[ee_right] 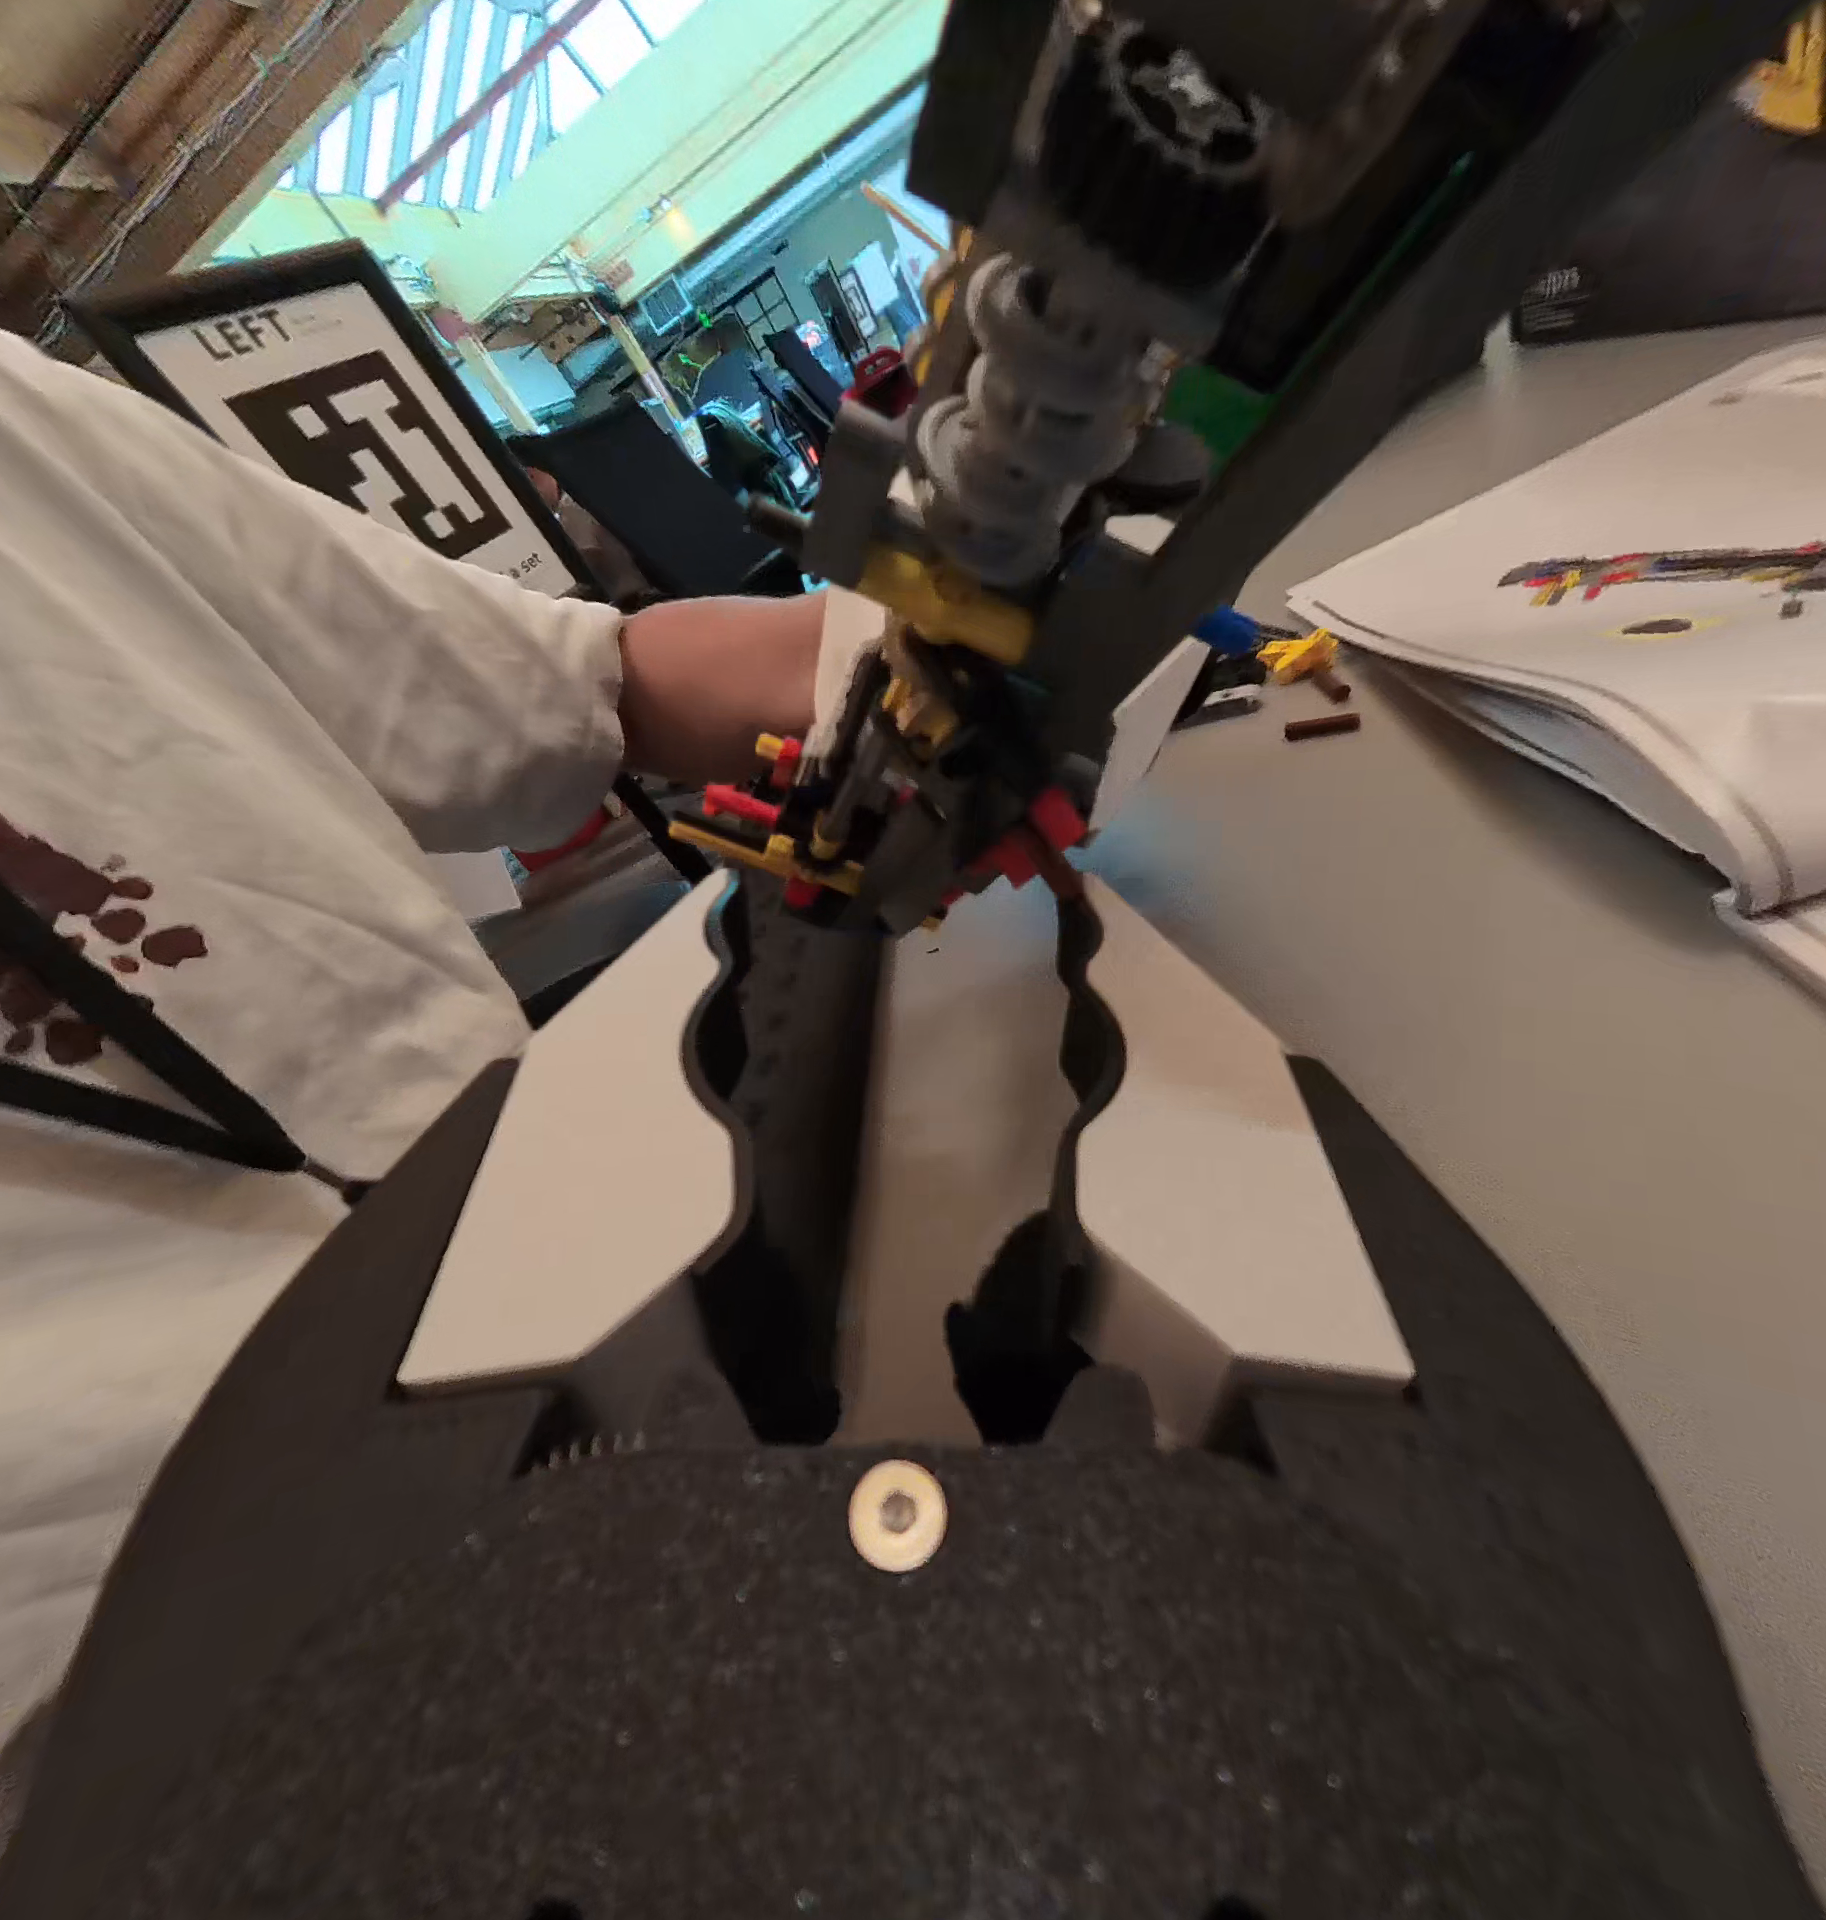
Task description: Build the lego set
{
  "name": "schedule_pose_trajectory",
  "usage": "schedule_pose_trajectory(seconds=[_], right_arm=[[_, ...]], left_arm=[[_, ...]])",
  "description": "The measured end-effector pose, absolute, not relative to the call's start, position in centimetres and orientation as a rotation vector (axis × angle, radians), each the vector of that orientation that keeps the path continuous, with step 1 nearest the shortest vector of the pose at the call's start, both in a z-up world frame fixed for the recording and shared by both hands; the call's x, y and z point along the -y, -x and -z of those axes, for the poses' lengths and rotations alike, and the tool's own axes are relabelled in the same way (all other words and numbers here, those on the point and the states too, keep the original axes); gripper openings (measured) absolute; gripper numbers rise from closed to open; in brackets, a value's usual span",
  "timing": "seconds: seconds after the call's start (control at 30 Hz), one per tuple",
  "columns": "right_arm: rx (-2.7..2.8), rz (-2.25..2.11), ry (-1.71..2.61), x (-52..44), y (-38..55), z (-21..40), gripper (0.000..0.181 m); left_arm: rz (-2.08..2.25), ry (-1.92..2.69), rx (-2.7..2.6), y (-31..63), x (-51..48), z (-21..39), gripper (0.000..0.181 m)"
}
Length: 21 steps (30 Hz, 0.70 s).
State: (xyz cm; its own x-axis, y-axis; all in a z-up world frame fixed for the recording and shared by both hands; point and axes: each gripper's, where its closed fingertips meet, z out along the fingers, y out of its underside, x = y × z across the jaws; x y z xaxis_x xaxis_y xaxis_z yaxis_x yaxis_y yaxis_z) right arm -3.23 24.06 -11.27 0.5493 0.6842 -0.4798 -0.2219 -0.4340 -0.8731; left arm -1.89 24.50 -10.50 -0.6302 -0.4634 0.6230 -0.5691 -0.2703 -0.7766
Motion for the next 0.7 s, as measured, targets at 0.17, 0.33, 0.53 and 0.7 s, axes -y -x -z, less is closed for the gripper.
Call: schedule_pose_trajectory(seconds=[0.17,0.33,0.53,0.7], right_arm=[[0.337,-1.11,1.647,-24.1,2.8,10.0,0.029],[0.264,-1.186,1.611,-23.4,2.9,9.4,0.027],[-0.133,-1.233,1.811,-24.6,2.3,12.1,0.0],[-0.285,-1.12,1.937,-23.6,1.2,15.2,0.0]], left_arm=[[-2.036,-1.328,1.897,2.0,-24.6,10.8,0.042],[-1.956,-1.424,1.979,1.8,-25.1,12.6,0.042],[-1.602,-1.687,2.262,0.8,-26.6,15.8,0.042],[-1.228,-1.738,2.543,0.2,-26.9,17.6,0.042]])
